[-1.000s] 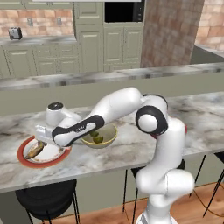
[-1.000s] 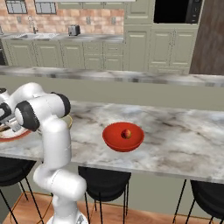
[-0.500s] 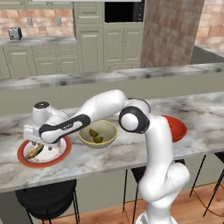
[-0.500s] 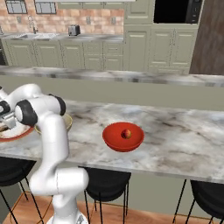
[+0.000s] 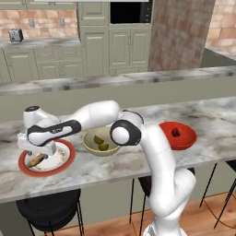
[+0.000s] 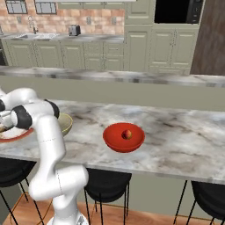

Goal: Take the fruits from the plate on the dining counter and place two fruits in each bowl.

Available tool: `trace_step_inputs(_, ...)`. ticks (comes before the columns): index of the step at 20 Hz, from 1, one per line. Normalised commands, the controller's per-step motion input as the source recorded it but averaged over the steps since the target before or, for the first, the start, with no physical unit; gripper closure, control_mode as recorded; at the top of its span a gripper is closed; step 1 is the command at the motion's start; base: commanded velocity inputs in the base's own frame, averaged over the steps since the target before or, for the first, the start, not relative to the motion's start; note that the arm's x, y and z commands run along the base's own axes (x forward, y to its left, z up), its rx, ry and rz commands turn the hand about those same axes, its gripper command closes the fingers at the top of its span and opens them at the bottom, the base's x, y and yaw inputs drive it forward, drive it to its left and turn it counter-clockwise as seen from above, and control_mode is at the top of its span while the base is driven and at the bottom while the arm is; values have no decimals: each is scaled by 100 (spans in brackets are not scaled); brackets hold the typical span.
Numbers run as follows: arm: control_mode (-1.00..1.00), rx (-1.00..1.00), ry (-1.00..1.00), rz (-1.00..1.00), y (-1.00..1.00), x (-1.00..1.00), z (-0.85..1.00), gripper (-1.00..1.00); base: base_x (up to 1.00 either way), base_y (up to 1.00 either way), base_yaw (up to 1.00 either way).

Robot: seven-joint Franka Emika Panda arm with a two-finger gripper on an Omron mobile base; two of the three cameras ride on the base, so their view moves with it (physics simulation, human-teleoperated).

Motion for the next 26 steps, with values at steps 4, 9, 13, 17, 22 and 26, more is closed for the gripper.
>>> trace_step_inputs(4, -100, -5, 0, 0, 3, 16, -16, -100, 0, 0, 0)
trace_step_inputs(9, -100, -4, 0, 0, 0, -4, -22, -100, 0, 0, 0)
trace_step_inputs(13, -100, 0, 0, 0, 0, -1, -28, -100, 0, 0, 0)
trace_step_inputs(17, -100, 0, -1, 0, -1, 0, -28, -100, 0, 0, 0)
trace_step_inputs(22, -100, 0, -6, 0, -6, -4, -28, -100, 0, 0, 0)
trace_step_inputs(26, -100, 0, -6, -1, -6, -3, -18, 100, 0, 0, 0)
